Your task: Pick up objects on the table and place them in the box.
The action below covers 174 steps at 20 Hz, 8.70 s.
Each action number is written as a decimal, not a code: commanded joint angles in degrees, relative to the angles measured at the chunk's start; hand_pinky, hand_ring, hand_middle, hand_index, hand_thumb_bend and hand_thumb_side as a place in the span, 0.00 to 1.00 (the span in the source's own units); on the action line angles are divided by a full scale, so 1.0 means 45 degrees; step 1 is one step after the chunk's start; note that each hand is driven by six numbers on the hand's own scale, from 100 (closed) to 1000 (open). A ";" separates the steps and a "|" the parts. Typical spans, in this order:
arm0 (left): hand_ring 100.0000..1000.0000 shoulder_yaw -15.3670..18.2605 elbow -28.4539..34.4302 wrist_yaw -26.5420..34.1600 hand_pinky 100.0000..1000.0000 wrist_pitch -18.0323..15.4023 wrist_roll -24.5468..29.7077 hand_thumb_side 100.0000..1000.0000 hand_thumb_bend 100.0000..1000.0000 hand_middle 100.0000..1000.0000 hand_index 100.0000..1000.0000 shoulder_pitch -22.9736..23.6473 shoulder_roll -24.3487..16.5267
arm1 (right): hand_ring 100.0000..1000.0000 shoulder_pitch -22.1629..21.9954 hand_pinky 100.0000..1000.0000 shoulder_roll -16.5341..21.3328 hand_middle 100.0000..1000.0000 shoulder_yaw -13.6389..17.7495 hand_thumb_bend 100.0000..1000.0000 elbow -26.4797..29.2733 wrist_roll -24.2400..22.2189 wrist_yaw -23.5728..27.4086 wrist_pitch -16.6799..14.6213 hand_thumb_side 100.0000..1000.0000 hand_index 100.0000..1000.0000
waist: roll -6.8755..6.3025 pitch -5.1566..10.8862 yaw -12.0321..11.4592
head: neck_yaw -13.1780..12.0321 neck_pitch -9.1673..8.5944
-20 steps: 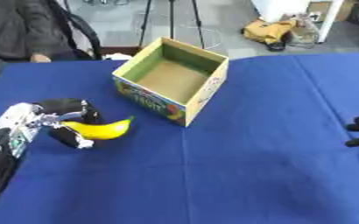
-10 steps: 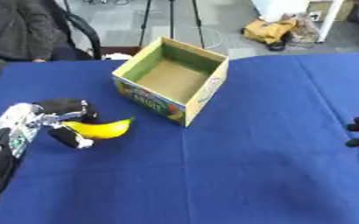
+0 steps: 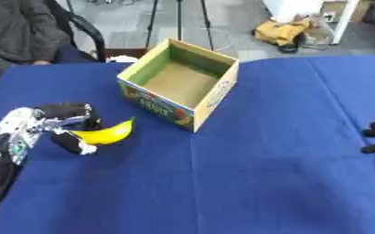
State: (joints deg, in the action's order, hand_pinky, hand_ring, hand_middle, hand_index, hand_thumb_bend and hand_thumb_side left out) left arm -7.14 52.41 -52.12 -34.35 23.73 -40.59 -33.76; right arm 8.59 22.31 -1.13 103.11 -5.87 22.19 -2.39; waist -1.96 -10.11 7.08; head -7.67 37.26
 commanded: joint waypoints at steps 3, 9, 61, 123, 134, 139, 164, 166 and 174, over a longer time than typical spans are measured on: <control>0.45 0.0198 0.0448 0.0298 0.62 -0.0003 0.0007 0.44 0.38 0.37 0.60 -0.0357 -0.0661 | 0.69 0.0159 0.53 0.0219 0.62 0.0047 0.00 0.0098 -0.0033 -0.0048 -0.0040 0.84 0.71 | 0.0024 0.0195 -0.0003 | -0.0022 -0.0024; 0.44 0.0192 0.0827 0.0641 0.62 -0.0117 0.0133 0.42 0.40 0.36 0.60 -0.0452 -0.1055 | 0.69 0.0156 0.53 0.0241 0.62 0.0045 0.00 0.0093 -0.0040 -0.0035 -0.0038 0.84 0.71 | 0.0013 0.0233 -0.0001 | -0.0019 -0.0018; 0.49 0.0015 0.0049 -0.0253 0.63 -0.0180 0.0535 0.52 0.41 0.45 0.74 -0.0397 -0.0324 | 0.69 0.0145 0.53 0.0142 0.62 0.0043 0.00 0.0029 -0.0091 -0.0125 -0.0027 0.84 0.71 | 0.0049 0.0154 0.0052 | -0.0001 0.0034; 0.40 0.0545 0.0956 0.1416 0.59 0.0069 0.0005 0.20 0.33 0.30 0.68 -0.1771 -0.1677 | 0.69 0.0222 0.53 0.0263 0.62 -0.0089 0.00 -0.0072 -0.0305 -0.0156 0.0047 0.85 0.71 | -0.0379 0.0253 0.0960 | -0.0260 -0.0198; 0.41 0.0890 0.0532 0.0657 0.60 0.0352 -0.1660 0.17 0.40 0.31 0.68 -0.2252 -0.1555 | 0.69 0.0435 0.53 0.0139 0.62 -0.0249 0.00 -0.0199 -0.0460 -0.0426 0.0163 0.88 0.71 | -0.1118 0.0058 0.2698 | -0.0749 -0.0645; 0.41 0.1025 0.0407 0.0300 0.60 0.0425 -0.2483 0.17 0.39 0.31 0.68 -0.2254 -0.1503 | 0.69 0.0560 0.53 0.0048 0.62 -0.0273 0.00 -0.0248 -0.0490 -0.0654 0.0193 0.89 0.71 | -0.1477 -0.0200 0.3415 | -0.0876 -0.0922; 0.50 0.0979 0.0450 0.0646 0.63 0.0101 -0.2937 0.32 0.34 0.42 0.73 -0.1670 -0.1270 | 0.69 0.0544 0.53 -0.0026 0.62 -0.0248 0.00 -0.0321 -0.0393 -0.0715 0.0203 0.89 0.71 | -0.1415 -0.0203 0.3030 | -0.0762 -0.0788; 0.51 0.0957 0.0788 0.1160 0.64 0.0042 -0.2973 0.38 0.30 0.43 0.73 -0.1435 -0.1289 | 0.69 0.0511 0.53 -0.0038 0.62 -0.0219 0.00 -0.0327 -0.0364 -0.0699 0.0199 0.89 0.71 | -0.1354 -0.0175 0.2861 | -0.0703 -0.0729; 0.54 0.1310 0.4400 0.5954 0.68 0.0979 -0.2564 0.66 0.05 0.47 0.73 0.1462 -0.1362 | 0.69 0.0293 0.53 -0.0106 0.62 -0.0039 0.00 -0.0309 -0.0196 -0.0519 0.0145 0.88 0.71 | -0.0865 -0.0011 0.1643 | -0.0324 -0.0460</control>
State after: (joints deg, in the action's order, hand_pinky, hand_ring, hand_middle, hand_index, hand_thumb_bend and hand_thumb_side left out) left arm -2.49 68.74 -29.01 -30.96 11.94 -33.47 -37.86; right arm 9.53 21.28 -1.91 100.99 -7.02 19.51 -1.60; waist -6.14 -11.14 14.02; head -9.43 34.81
